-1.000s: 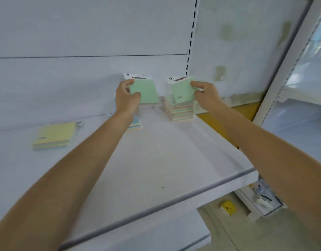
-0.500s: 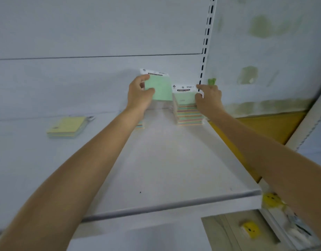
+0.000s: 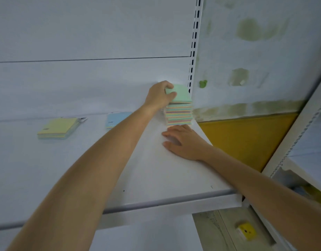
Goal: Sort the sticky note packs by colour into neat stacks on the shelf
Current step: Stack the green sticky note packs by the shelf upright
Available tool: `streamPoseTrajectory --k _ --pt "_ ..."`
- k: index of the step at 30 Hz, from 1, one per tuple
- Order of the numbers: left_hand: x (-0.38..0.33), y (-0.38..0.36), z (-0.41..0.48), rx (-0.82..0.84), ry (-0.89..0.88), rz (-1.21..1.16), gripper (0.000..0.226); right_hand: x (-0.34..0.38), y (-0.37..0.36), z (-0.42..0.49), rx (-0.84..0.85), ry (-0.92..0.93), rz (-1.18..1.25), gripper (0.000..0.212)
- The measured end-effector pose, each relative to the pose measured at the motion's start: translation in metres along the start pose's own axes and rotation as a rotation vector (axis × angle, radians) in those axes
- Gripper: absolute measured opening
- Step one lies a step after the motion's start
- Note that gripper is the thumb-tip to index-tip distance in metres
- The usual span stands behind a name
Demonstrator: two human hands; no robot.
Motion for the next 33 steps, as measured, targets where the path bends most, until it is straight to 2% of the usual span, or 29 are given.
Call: streamPoseTrajectory --k 4,9,13,19,25,28,33 --pt "0.012 -0.003 -0.002 0.070 0.085 0.072 0.034 0.001 -0.001 -0.001 -0.005 0.006 -0.011 0.046" --pt "0.009 -0.004 -0.012 0.153 -0.021 0.214 0.048 0.000 0.000 -0.002 -0.003 0.012 -0.018 0.046" --pt "0.012 -0.006 -0.017 0.173 -0.069 0.342 0.046 0.001 0.000 -0.002 -0.004 0.011 -0.016 0.046" --pt "0.008 0.002 -0.029 0.099 -0.098 0.438 0.051 0.002 0.001 -0.003 0.012 0.016 -0.015 0.046" --pt "0.033 0.049 -0.060 0.015 -0.047 0.597 0.050 0.005 0.005 0.008 0.072 0.003 -0.052 0.043" --pt "0.056 0.080 -0.080 -0.004 0.017 0.627 0.051 0.029 0.013 0.015 -0.005 0.045 -0.038 0.037" --pt "0.089 0.141 -0.130 -0.053 0.111 0.651 0.052 0.118 -0.003 0.033 -0.054 0.200 -0.056 0.038"
Point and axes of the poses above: each hand's wrist, its own z-axis towards the middle knuckle, its own y-axis out of the back of the hand, x = y × z, the point moved 2 cm from there along z, towards the middle knuckle, and after that the axes turned 9 degrees about x, right-handed, at the moved point
